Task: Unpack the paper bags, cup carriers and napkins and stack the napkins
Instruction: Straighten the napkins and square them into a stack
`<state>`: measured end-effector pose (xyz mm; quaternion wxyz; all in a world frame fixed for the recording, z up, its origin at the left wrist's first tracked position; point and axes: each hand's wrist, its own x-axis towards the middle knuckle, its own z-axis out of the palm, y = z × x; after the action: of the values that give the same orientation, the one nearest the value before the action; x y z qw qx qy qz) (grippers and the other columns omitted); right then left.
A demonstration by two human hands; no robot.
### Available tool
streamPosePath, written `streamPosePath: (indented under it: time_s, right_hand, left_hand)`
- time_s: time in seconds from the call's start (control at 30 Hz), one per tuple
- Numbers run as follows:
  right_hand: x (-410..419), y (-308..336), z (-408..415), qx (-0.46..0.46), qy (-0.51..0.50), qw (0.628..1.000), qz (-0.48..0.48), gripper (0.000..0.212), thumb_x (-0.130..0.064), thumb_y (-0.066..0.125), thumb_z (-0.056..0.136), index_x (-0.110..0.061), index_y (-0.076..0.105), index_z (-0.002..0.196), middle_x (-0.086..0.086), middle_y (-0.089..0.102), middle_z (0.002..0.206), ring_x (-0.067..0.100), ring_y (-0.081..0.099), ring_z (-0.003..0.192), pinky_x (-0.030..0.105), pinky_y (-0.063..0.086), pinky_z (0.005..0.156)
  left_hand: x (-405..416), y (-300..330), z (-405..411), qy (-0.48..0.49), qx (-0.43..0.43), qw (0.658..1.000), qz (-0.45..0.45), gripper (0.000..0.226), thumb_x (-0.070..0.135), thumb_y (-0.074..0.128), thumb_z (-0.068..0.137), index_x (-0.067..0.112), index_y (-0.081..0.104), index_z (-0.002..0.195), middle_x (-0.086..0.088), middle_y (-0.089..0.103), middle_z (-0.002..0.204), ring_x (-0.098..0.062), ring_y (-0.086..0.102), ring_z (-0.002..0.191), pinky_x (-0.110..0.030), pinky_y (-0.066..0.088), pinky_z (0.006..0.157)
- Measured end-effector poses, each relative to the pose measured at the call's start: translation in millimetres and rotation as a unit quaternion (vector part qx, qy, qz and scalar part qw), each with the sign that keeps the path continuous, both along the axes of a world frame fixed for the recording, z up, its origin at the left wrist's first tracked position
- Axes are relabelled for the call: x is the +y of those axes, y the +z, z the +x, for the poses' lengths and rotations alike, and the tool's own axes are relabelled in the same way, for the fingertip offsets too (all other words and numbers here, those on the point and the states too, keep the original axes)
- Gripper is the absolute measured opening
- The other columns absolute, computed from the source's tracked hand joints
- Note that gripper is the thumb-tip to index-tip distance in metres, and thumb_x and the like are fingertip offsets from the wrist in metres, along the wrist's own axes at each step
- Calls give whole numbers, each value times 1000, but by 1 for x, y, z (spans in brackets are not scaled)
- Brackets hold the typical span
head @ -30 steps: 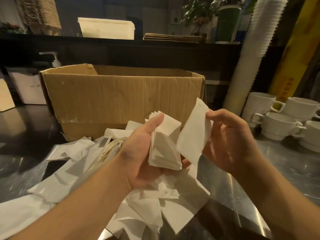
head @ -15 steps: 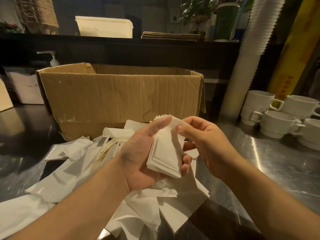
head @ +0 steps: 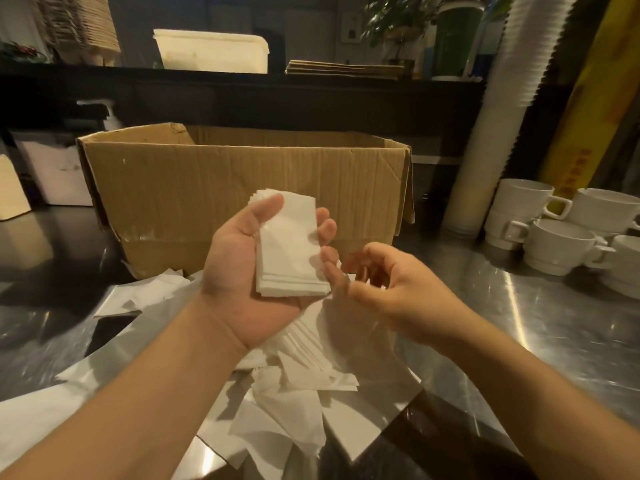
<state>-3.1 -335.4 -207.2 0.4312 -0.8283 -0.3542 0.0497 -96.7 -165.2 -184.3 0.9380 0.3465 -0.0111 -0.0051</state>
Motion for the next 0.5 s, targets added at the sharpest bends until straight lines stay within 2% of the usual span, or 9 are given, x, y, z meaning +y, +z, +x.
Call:
streamPosePath:
  time_s: [0.07,0.13,0.27,0.33,0.5]
  right_hand:
    - [0,0,-3,-65,13,996,-60,18,-47,72,88,-44,59,100,-20,55,103,-1,53,94,18,51,76]
    - [1,0,-11,-87,29,992,-86,28,-55,73,83,-47,55,103,-24,46,105,-1,47,99,19,46,82]
    - [10,-3,-31,-128,43,978,-156,64,-73,71,76,-51,39,127,-25,30,103,4,32,100,31,42,94]
    - [13,-4,-35,-150,34,970,-190,74,-74,70,76,-50,29,134,-20,24,104,6,25,98,35,37,99]
    - [11,0,-32,-137,-4,969,-204,70,-64,74,78,-48,34,133,-20,25,109,6,21,105,46,22,119]
  left_hand:
    - [6,-1,1,28,0,1000,13,63,47,58,95,10,55,146,-9,64,116,-23,66,86,-36,58,72]
    - [8,-2,1,46,0,999,19,65,49,57,97,12,52,151,-11,66,120,-25,71,89,-39,59,69]
    - [0,1,-3,72,-5,997,23,63,47,55,97,10,54,148,-12,69,109,-25,72,78,-35,60,61]
    - [0,2,-4,77,-3,997,22,63,48,54,98,11,53,149,-11,69,108,-24,72,76,-34,59,60]
    - [1,1,-3,77,2,996,36,64,50,52,99,14,52,151,-9,69,111,-22,72,79,-33,59,62]
